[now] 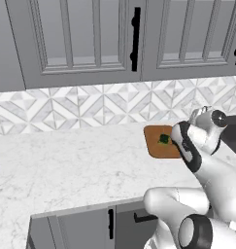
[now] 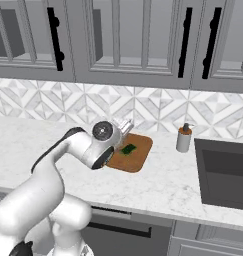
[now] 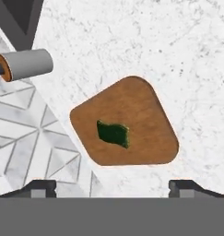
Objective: Pick up the sponge from the counter and clean the cutting board by briefly scrubbing or pressing down on the cutting board. Once finished, release the sponge.
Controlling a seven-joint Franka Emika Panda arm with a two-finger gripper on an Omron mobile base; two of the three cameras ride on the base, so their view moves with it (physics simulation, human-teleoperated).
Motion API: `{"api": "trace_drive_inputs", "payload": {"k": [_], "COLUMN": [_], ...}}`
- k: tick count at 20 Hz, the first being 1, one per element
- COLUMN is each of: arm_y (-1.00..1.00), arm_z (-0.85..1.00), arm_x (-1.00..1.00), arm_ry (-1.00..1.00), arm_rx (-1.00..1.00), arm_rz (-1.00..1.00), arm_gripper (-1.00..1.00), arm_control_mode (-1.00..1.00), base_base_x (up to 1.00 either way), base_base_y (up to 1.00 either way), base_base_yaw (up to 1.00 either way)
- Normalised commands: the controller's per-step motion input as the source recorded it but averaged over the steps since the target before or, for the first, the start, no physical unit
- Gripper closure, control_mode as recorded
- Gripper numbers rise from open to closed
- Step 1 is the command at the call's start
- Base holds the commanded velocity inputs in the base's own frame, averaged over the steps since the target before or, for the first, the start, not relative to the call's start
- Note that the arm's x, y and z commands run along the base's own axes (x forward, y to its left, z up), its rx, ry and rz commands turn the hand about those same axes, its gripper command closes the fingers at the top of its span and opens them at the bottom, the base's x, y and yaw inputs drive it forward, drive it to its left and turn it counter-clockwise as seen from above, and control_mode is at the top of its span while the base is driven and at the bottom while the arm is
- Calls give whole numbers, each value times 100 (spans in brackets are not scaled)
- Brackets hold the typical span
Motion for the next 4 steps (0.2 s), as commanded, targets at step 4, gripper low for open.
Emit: {"api": "trace_drive_inputs", "payload": {"k": [4], "arm_y": [35], "arm_z": [100], "arm_x": [-71], "arm_ry": [-9], "arm_rx": [32], "arm_rz": [0], "arm_gripper": [-100], "arm_control_mode": [-100], "base_base_x": [0], "base_base_y": [0], "base_base_yaw": [0]}}
